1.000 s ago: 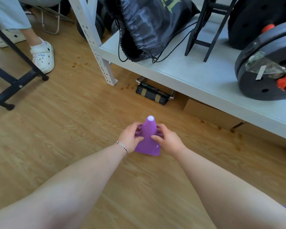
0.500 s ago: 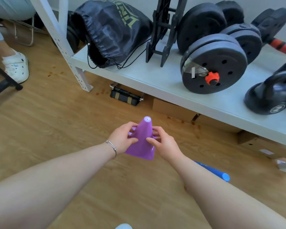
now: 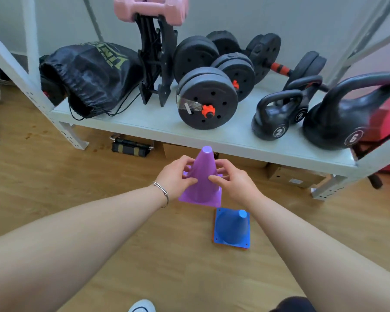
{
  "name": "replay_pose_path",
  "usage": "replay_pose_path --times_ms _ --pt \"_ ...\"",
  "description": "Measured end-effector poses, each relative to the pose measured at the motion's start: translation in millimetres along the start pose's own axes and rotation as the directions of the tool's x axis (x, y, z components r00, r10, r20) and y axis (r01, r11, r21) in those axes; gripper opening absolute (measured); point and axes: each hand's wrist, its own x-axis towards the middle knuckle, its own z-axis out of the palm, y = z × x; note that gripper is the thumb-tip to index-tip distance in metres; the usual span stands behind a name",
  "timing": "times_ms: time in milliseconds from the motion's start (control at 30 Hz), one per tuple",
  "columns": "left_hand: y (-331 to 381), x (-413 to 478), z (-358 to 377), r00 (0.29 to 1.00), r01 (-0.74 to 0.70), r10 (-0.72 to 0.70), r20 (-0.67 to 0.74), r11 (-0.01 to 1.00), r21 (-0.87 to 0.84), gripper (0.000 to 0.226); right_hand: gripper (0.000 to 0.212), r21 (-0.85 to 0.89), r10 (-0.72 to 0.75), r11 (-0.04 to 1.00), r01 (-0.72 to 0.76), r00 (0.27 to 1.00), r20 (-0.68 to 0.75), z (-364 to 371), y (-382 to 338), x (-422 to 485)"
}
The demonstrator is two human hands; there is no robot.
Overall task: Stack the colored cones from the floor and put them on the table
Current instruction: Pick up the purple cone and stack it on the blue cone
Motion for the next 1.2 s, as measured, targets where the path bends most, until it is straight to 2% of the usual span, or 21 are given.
replay_pose_path --times_ms 333,867,1200 --pt "57 3 78 0.995 -0.018 0.017 0.098 1.0 0.007 0.044 0.039 -0.01 0.095 0.995 -0.095 0.995 -0.043 -65 60 -43" --pt "-4 2 187 0.964 0.126 -0.131 0.231 0.991 0.033 0.042 0.046 -0.018 0.238 0.971 -0.237 0.968 0.079 -19 172 -48" --pt "-31 5 210 0.96 0.146 -0.145 0.24 0.989 0.016 0.044 0.046 -0.011 0.27 0.963 -0.27 0.957 0.102 3 196 -46"
